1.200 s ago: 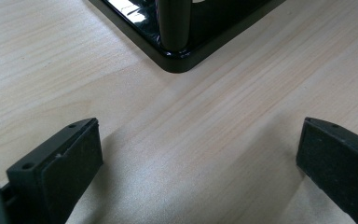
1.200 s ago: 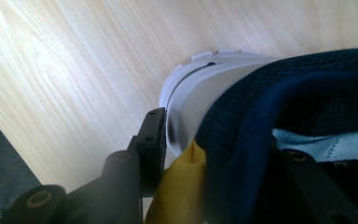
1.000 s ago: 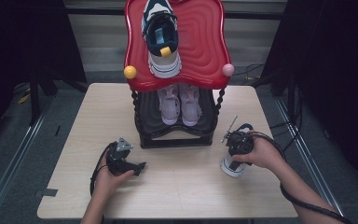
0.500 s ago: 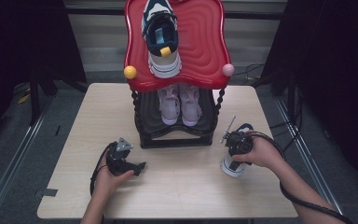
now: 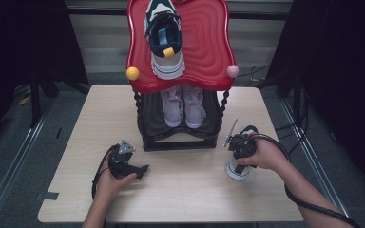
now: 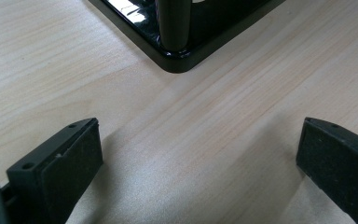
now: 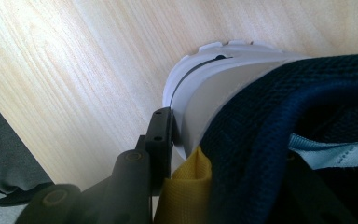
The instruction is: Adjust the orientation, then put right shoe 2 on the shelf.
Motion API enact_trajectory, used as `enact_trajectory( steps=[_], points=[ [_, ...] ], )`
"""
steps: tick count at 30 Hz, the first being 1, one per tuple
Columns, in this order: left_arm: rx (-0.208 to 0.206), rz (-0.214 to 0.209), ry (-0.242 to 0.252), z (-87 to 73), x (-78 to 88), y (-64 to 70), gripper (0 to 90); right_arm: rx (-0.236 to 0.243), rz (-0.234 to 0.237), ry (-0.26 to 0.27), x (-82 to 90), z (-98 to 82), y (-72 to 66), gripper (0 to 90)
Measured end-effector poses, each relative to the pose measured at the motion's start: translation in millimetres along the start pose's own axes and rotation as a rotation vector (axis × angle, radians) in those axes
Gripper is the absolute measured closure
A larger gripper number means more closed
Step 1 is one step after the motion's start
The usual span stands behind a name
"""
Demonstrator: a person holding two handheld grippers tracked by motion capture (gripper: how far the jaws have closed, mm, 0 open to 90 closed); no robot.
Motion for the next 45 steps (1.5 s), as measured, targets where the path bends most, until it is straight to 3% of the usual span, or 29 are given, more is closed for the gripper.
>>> enact_trajectory(
  steps=[13,20,27,34,45],
  points=[
    [-0.001,0.001,0.0,0.0,0.1,-0.1,0.0,0.046,-0.005,0.027,4.1,-2.2,0.0,67.4],
    [-0.001,0.001,0.0,0.0,0.1,-0.1,0.0,0.063,-0.011,0.045,20.2,-4.0,-1.8,67.6],
    [-0.001,0.0,0.0,0.0,0.0,-0.1,0.0,0.119,-0.016,0.062,38.6,-4.3,-6.6,67.7],
    [0.009,0.0,0.007,0.3,-0.5,0.5,0.0,0.167,-0.015,0.081,84.5,-5.3,-18.2,68.3],
    [0.005,-0.001,0.004,0.3,-0.3,0.3,0.0,0.205,-0.052,0.097,161.1,-7.1,-9.5,70.5]
  ],
)
Point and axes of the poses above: each handheld gripper's, and its own axes: x roughly backward along the jaws, z roughly out of its top, y roughly to its right, the point moved 7 cm from there along -x, roughly forward along the jaws, and after that the axes turned 8 degrees about -z, right-handed, at the moved point
